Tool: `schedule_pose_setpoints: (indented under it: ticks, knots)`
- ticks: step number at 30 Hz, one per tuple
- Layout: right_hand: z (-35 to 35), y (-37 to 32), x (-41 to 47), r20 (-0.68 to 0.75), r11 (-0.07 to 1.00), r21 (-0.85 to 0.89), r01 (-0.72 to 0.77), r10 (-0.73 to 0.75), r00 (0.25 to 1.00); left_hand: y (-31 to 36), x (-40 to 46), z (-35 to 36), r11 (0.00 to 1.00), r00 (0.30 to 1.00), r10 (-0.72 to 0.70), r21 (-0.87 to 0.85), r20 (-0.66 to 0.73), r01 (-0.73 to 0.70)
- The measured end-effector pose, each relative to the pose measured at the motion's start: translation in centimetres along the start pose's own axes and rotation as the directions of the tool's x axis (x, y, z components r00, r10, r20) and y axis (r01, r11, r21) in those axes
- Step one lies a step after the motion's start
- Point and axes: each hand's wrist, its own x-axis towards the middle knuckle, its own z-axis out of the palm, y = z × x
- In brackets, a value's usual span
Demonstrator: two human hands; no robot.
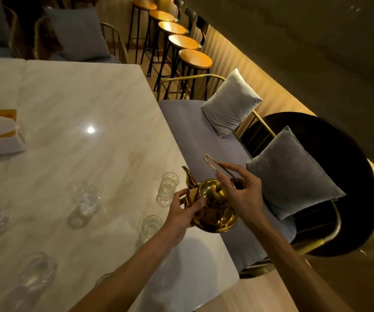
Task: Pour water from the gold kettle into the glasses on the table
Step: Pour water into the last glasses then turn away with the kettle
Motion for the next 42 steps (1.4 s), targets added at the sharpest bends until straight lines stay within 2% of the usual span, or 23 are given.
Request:
schedule_pose_setpoints:
  ticks: [8, 16, 20, 31, 42]
  knots:
    - [0.4, 2.0, 5.8, 0.197, 0.999, -0.041, 0.01, -0.001, 0.98, -0.6, 3.9, 1.7, 0.992, 0.995, -0.069, -0.114, -0.073, 0.06]
    - [1.4, 4.2, 10.1, 0.379, 0.983, -0.175, 0.056, 0.015, 0.925, -1.6, 6.1, 3.2, 0.957, 0.98, -0.176, -0.251, -0.089, 0.149]
    - [2.2, 4.5, 11.4, 0.409, 0.975, -0.211, 0.064, 0.028, 0.912, -1.8, 7.1, 3.5, 0.934, 0.973, -0.214, -0.311, -0.085, 0.179]
    - [3.9, 3.7, 14.3, 0.531, 0.939, -0.325, 0.11, 0.085, 0.843, -2.1, 8.7, 3.7, 0.884, 0.977, -0.209, -0.434, -0.031, 0.176]
    - [6.3, 2.5, 16.0, 0.612, 0.887, -0.4, 0.23, 0.072, 0.788, -1.7, 9.3, 3.3, 0.827, 0.976, -0.216, -0.524, 0.037, 0.203]
